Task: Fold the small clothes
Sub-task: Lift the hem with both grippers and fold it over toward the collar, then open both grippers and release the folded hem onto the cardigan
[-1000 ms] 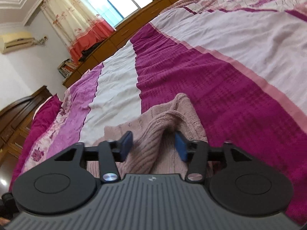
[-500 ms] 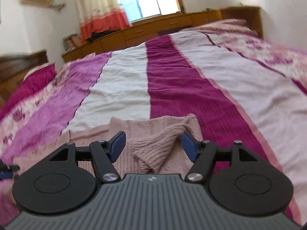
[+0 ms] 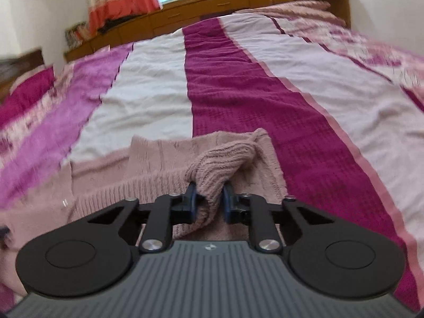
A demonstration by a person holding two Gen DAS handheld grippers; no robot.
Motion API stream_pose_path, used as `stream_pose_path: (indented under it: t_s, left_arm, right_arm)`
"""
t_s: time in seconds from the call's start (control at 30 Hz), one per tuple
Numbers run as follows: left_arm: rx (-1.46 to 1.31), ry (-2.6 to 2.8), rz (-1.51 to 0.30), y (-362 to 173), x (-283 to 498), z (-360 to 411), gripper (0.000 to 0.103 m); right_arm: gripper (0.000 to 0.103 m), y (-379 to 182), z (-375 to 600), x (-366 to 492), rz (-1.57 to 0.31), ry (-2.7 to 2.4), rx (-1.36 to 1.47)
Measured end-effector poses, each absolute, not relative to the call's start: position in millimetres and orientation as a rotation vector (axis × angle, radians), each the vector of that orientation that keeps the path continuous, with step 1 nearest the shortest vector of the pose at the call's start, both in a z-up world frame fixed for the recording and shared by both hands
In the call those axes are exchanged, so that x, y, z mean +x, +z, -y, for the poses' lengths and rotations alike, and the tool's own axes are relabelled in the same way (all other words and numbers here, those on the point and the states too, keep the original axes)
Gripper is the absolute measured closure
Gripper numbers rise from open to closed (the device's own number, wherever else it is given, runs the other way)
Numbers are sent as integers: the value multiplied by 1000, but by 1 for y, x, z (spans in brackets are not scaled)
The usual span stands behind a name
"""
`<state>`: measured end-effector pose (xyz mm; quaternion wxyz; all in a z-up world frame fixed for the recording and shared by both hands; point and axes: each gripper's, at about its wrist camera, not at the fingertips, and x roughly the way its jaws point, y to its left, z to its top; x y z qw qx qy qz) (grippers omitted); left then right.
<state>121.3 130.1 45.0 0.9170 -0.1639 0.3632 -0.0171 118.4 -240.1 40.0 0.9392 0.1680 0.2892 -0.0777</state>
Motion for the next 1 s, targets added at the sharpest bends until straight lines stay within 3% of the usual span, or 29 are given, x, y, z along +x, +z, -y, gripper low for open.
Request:
stream_pose_path:
  t_s: [0.13,0.3,0.37,0.6,0.73,0.83,0.9,1.0]
  left_arm:
    - [-375,-58,-742,50,129,-132,86]
    - [-445,3,-743,45,127,-146,86]
    - [-457,18,-755,42,124,-151,86]
    - [-451,15,-768,42,115,-154,85]
    - [-423,-1,-751,52,105,-149,85]
    - [-402,-15,-739,60,95,-145,76]
    - [-395,-33,-728,66,88,-142,62]
    - [-366,-49,-713,72,79,-133,54]
  right_arm:
    - [86,42,271,121,-594,-94,557]
    - [84,23,319,111,-566,-82,1028]
    - [77,15,327,104,-575,-111,1075]
    - [71,27,317,82,-592,-175,877]
    - [60,48,302,71,-571,-144,689]
    - [59,59,285,63,-574,-79,547]
    - [58,63,270,60,-575,-30,451]
    - [58,62,246,56,-574,29,302]
